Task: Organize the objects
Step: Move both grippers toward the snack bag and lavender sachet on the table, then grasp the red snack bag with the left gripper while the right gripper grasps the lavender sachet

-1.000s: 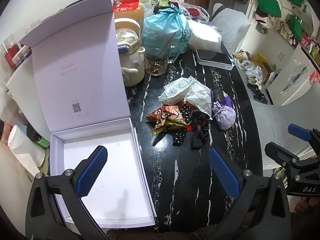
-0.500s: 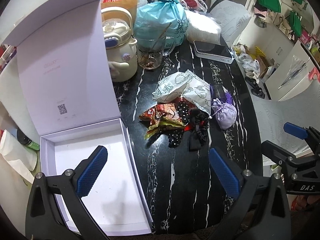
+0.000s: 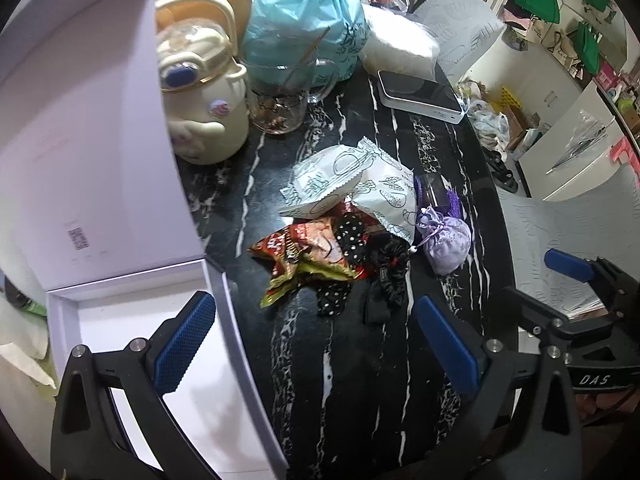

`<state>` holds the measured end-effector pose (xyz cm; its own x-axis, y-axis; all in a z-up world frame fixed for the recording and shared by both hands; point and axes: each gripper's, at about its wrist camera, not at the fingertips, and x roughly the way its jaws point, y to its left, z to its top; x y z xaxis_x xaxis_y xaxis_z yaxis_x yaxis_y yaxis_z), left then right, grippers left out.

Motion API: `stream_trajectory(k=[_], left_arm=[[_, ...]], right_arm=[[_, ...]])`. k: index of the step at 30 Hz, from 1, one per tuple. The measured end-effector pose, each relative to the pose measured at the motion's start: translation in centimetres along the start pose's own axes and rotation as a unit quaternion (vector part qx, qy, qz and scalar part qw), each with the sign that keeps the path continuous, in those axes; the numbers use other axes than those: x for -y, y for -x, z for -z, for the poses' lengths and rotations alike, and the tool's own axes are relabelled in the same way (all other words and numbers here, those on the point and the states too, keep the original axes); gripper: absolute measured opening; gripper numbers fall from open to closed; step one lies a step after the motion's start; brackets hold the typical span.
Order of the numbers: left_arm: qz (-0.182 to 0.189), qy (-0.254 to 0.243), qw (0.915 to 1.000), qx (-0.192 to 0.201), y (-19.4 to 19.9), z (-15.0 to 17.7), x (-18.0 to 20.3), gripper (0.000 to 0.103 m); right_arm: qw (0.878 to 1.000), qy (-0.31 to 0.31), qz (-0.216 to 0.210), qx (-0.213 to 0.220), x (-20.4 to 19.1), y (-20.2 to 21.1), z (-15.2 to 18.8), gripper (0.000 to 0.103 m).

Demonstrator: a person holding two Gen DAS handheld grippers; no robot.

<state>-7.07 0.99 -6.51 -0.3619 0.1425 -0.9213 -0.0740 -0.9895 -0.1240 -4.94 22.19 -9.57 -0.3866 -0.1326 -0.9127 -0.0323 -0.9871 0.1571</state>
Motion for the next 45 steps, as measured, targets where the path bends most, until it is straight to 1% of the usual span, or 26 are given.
stream_trajectory(k=[4,8,13,17,24,26,31,33,35,37,38,39,42,45], left_arm=[[-0.004,-0.002,0.9999,-0.011,-1.6,-0.9,0.3,0.101],[-0.006,0.001,0.9999,-0.014,-2.7,-1.6,0.2,0.101],[-0.005,0.014,0.9999,-0.007,-3.7,-2.5,-0.1,0.101],[-0.016,0.010,0.9998,-0.003,-4.5,-3.3,-0.2,0.101],[-0.038,0.018,0.9988,-0.026,-7.2,-3.9,-1.0,0.101],[-0.040,0.022,0.9983,-0.037,-8.0,-3.9,-1.5,0.101],[-0.040,0.023,0.9979,-0.046,-9.1,-3.9,-1.9,0.101],[-0.036,0.024,0.9978,-0.050,-9.5,-3.9,-2.1,0.099],[-0.032,0.025,0.9976,-0.057,-9.9,-3.9,-2.2,0.094],[-0.028,0.026,0.9974,-0.061,-10.2,-3.7,-2.1,0.089],[-0.025,0.027,0.9972,-0.066,-10.5,-3.6,-2.1,0.087],[-0.022,0.027,0.9969,-0.071,-10.7,-3.5,-2.1,0.086],[-0.007,0.033,0.9955,-0.088,-11.4,-3.1,-2.0,0.078],[0.010,0.038,0.9946,-0.096,-11.7,-2.6,-2.0,0.067]], right_arm=[[1.000,-0.002,0.001,-0.009,0.6,-1.3,-0.6,0.103],[1.000,-0.006,0.000,-0.016,1.2,-2.6,-1.3,0.103],[1.000,-0.006,-0.002,-0.024,1.6,-4.3,-1.8,0.103],[1.000,-0.005,-0.007,-0.029,1.9,-5.4,-1.9,0.103],[0.999,-0.002,-0.006,-0.034,2.4,-7.1,-1.9,0.102],[0.999,-0.001,-0.007,-0.032,2.5,-7.6,-2.0,0.102],[1.000,0.000,-0.011,-0.027,2.6,-8.6,-2.2,0.102],[1.000,0.003,-0.011,-0.025,2.5,-8.9,-2.2,0.102],[1.000,0.008,-0.010,-0.022,2.5,-9.0,-2.3,0.102],[1.000,0.014,-0.010,-0.018,2.4,-9.2,-2.3,0.100],[1.000,0.017,-0.009,-0.018,2.4,-9.3,-2.3,0.096],[1.000,0.019,-0.009,-0.019,2.4,-9.4,-2.3,0.089],[0.999,0.022,-0.017,-0.031,2.4,-10.0,-2.1,0.076],[0.998,0.017,-0.032,-0.041,2.6,-10.5,-1.9,0.069]])
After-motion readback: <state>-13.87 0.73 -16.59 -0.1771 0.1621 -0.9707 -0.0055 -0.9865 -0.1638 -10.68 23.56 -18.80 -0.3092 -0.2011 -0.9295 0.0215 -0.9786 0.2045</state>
